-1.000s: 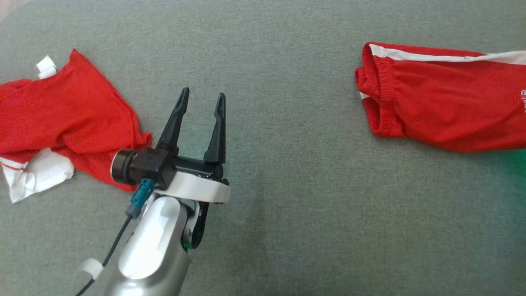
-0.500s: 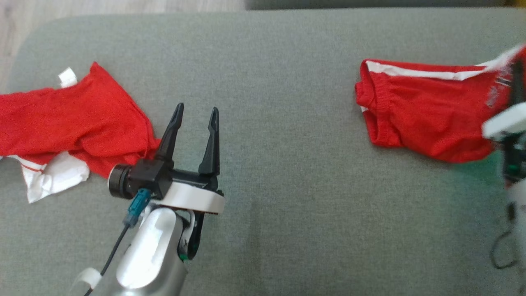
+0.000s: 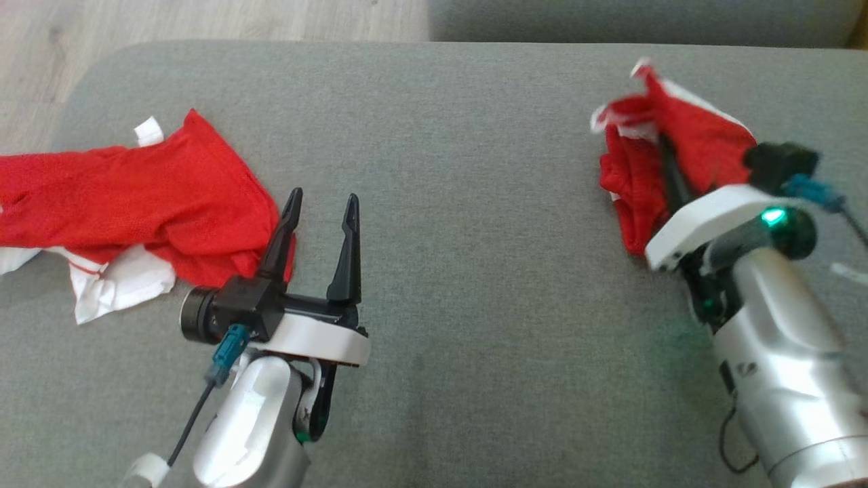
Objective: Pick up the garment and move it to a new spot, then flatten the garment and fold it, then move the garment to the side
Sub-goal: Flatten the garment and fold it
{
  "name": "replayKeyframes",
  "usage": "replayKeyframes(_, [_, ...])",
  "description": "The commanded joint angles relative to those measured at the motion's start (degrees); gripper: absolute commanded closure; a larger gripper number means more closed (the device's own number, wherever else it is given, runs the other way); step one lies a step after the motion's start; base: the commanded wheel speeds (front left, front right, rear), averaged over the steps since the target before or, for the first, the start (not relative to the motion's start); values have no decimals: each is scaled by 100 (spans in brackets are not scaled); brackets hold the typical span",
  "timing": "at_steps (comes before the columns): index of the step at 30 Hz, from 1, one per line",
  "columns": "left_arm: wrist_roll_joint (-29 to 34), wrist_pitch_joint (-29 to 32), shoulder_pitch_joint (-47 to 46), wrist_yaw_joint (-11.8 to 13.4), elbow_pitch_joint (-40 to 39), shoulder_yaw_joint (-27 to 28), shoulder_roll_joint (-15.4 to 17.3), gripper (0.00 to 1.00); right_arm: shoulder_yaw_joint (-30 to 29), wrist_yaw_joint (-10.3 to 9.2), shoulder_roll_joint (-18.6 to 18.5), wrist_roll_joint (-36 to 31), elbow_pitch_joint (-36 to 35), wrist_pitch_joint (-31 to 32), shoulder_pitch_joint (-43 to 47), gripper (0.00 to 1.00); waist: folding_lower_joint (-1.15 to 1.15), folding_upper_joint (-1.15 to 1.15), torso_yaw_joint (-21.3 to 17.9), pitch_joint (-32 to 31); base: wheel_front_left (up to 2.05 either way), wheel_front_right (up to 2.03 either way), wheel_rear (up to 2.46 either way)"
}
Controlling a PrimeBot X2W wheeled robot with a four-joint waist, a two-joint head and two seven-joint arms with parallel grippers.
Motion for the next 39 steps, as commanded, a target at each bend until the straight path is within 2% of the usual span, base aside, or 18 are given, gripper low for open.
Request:
replayKeyframes(1, [-50, -29, -77, 0, -149, 193, 66, 0, 241, -4, 78, -76, -50, -17, -26, 100, 0, 0, 26, 13, 0, 0, 0])
replayKeyframes(7, [-71, -29, -69, 15, -129, 242, 66, 0, 1113, -4, 24, -360, 546, -95, 77, 100, 0, 0, 8, 32, 0, 0, 0])
replayKeyframes(8, [-75, -29, -64, 11, -122, 249, 66, 0, 1244, -4, 36, -367, 618, -93, 87, 34, 0, 0, -12, 25, 0, 0, 0])
replayKeyframes(9, [-82, -29, -61, 7, -113, 251, 66, 0, 1375, -4, 34, -398, 683, -116, 90, 0, 0, 0, -37, 12, 0, 0, 0])
replayKeyframes(11, [-99, -29, -63, 5, -100, 240, 66, 0, 1575, -4, 39, -456, 850, -349, 70, 0, 0, 0, -123, -43, 0, 0, 0])
replayKeyframes(14, [-98, -29, -74, 6, -110, 243, 66, 0, 1489, -4, 46, -449, 922, -616, 29, 0, 0, 0, -192, -89, 0, 0, 0])
replayKeyframes(19, [-86, -29, -81, 12, -193, 319, 66, 0, 828, -4, 23, -527, 742, -993, -19, 0, 0, 0, -406, -221, 0, 0, 0])
replayKeyframes(23, [-110, -29, -53, 37, -317, 350, 66, 0, -247, -4, -5, -932, -217, -1018, 306, 0, 0, 0, -576, -297, 0, 0, 0])
replayKeyframes(25, [-118, -29, -29, 58, -372, 351, 66, 0, -765, -4, 15, -1501, -860, -1019, 654, 0, 0, 0, -649, -328, 0, 0, 0])
replayKeyframes(28, [-129, -29, 23, 90, -425, 344, 66, 0, -1441, -4, 329, -2020, -1739, -1020, 1260, 0, 0, 0, -738, -364, 0, 0, 0])
replayKeyframes(33, [-99, -29, 159, 99, -463, 355, 66, 0, -1733, -4, 579, -2389, -2597, -1020, 2111, 0, 0, 0, -863, -379, 0, 0, 0])
replayKeyframes(39, [-104, -29, 222, 80, -455, 309, 66, 0, -1683, -4, 612, -2260, -2734, -1021, 2491, 0, 0, 0, -886, -304, 0, 0, 0])
